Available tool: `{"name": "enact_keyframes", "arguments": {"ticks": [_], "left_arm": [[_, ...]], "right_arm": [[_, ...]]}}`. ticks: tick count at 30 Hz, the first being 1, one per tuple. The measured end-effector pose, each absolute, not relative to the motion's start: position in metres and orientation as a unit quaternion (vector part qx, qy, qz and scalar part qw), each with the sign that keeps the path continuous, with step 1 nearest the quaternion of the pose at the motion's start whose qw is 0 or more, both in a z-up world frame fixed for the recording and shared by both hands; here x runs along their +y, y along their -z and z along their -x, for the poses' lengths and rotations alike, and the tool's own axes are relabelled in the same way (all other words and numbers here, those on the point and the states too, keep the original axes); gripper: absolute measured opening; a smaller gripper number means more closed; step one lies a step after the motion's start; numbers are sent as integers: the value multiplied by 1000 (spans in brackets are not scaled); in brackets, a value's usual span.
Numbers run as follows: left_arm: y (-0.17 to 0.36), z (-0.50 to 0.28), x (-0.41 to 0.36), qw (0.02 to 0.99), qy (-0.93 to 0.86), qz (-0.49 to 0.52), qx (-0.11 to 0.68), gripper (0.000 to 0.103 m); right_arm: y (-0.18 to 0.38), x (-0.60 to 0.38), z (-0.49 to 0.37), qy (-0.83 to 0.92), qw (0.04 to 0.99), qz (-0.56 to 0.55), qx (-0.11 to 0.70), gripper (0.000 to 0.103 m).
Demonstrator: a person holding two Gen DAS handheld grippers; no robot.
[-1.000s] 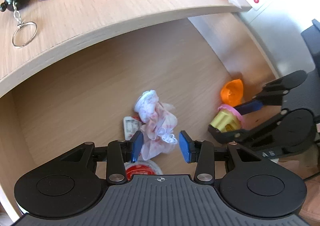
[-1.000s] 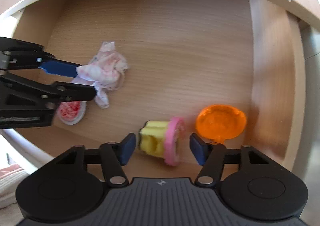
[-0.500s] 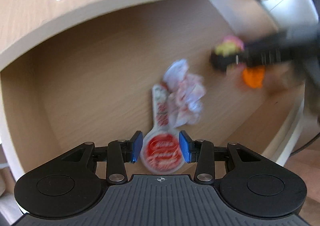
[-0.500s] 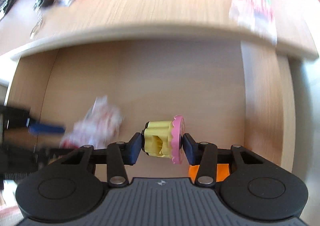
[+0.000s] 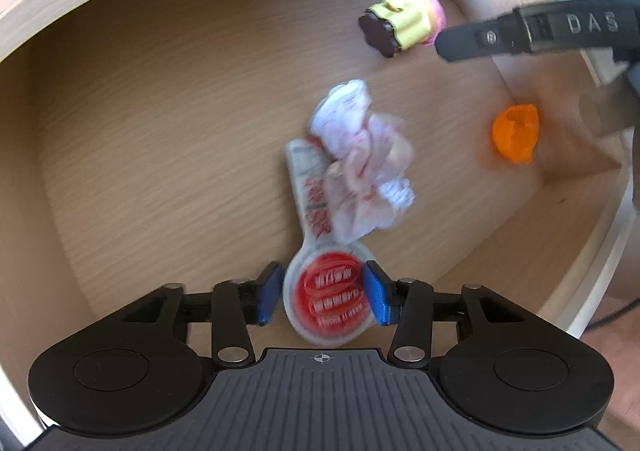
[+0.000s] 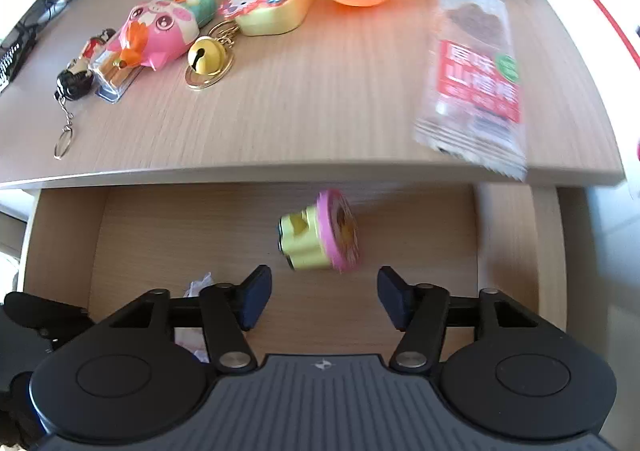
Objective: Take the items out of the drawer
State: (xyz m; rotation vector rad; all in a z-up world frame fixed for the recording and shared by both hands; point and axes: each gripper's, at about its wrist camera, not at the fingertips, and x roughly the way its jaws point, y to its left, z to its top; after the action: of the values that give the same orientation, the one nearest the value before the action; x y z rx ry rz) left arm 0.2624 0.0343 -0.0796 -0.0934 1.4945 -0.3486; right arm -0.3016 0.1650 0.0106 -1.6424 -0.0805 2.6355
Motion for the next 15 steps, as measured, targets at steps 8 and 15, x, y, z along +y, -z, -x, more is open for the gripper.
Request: {"name": "enact_keyframes", "arguments": {"ticks": [8,15], "left_arm": [[76,-277,11,735,154,38,659,41],[63,-271,32,758,140,34,636,11]], "right_arm": [[-12,194,298,-846,24,528,72,60],[-18,185,296,-846,0,532,45,60]]}}
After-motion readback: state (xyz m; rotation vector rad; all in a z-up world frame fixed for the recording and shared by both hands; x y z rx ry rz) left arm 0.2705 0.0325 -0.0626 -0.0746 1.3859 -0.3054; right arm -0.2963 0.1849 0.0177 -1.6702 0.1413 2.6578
